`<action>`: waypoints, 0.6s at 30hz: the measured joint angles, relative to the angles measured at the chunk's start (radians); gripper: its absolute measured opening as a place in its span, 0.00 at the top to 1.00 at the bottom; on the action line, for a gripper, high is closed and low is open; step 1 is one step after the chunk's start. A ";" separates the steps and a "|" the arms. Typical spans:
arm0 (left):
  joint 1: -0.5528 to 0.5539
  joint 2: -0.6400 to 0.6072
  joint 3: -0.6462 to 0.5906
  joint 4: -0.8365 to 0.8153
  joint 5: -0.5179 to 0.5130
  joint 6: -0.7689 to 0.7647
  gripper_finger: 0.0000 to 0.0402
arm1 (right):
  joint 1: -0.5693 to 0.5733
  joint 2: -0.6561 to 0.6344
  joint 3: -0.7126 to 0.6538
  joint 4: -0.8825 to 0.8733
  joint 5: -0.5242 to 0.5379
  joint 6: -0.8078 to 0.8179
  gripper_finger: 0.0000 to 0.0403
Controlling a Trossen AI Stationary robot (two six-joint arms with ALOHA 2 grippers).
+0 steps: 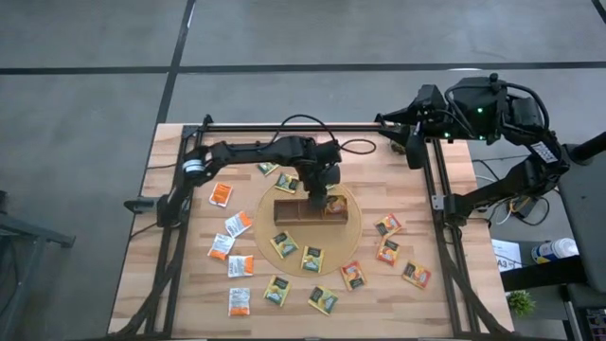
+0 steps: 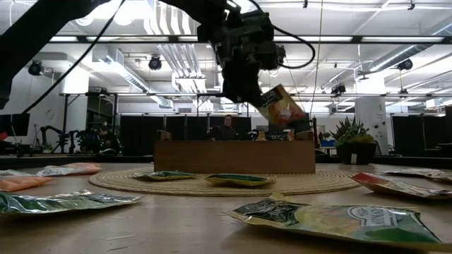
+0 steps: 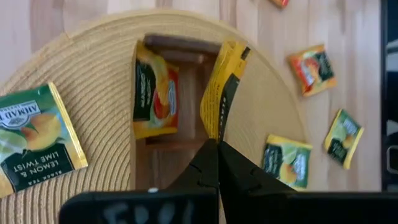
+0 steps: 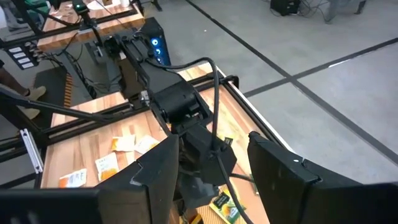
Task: Pick & Place Tea
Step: Put the orange tea bag into the right section of the wooden organizer
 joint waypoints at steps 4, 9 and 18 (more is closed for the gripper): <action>0.011 0.010 0.000 -0.014 0.000 0.014 1.00 | 0.000 0.000 -0.006 0.000 0.000 0.000 0.54; 0.027 0.019 -0.004 -0.014 -0.012 0.017 1.00 | 0.000 0.000 -0.016 -0.001 0.000 0.000 0.54; 0.045 0.019 -0.008 -0.011 -0.048 0.022 1.00 | 0.000 0.000 -0.045 -0.001 0.000 0.000 0.54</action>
